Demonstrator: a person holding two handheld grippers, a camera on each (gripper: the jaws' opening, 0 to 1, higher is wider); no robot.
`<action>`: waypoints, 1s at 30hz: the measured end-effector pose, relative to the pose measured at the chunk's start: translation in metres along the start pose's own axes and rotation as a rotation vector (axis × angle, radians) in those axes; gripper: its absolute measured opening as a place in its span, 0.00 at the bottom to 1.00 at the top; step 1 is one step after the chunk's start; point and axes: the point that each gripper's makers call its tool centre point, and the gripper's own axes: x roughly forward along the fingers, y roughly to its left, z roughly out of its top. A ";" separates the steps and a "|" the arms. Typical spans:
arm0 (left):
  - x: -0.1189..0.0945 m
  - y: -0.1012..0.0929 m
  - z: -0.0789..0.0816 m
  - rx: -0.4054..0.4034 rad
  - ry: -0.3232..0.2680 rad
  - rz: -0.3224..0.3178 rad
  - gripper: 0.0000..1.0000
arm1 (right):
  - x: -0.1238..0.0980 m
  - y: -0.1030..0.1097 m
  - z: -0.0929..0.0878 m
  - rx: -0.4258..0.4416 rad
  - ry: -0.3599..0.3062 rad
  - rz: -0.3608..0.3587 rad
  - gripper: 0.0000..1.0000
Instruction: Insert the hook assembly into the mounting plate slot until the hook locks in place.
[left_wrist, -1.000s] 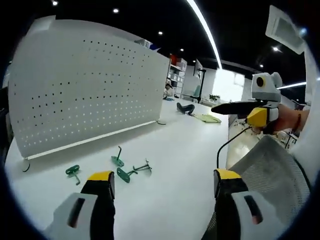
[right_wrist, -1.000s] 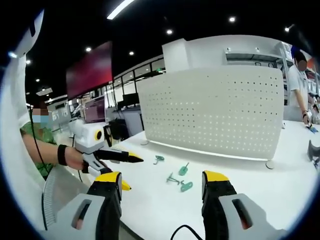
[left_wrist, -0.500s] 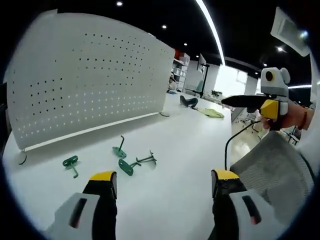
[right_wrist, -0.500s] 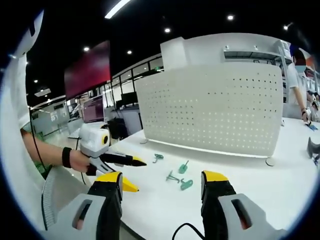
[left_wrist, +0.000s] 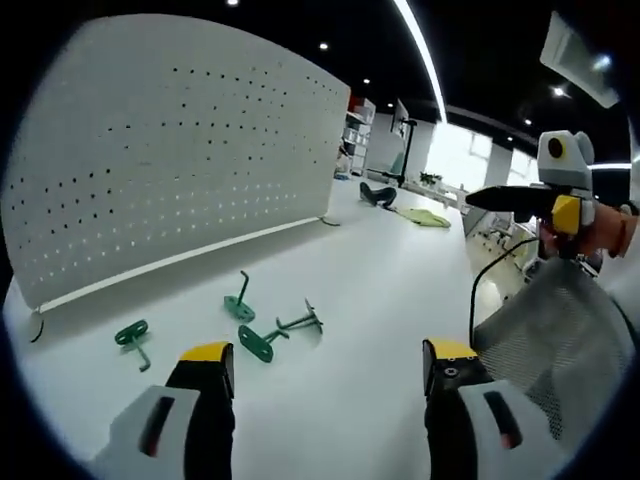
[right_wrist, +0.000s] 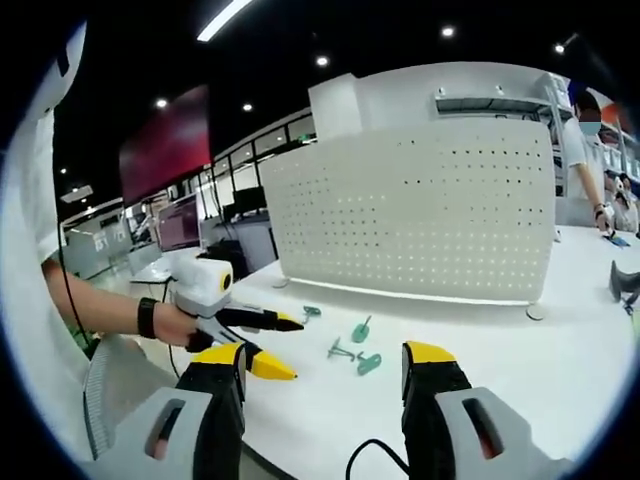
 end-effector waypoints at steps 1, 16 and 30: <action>0.002 0.001 0.001 0.002 0.001 -0.001 0.79 | 0.000 0.000 0.000 0.000 0.000 -0.002 0.64; 0.024 0.025 -0.010 0.047 0.052 -0.011 0.77 | 0.002 -0.010 0.001 0.017 -0.009 -0.033 0.64; 0.037 0.038 -0.021 0.091 0.091 -0.020 0.70 | 0.004 -0.008 0.000 0.015 -0.003 -0.034 0.63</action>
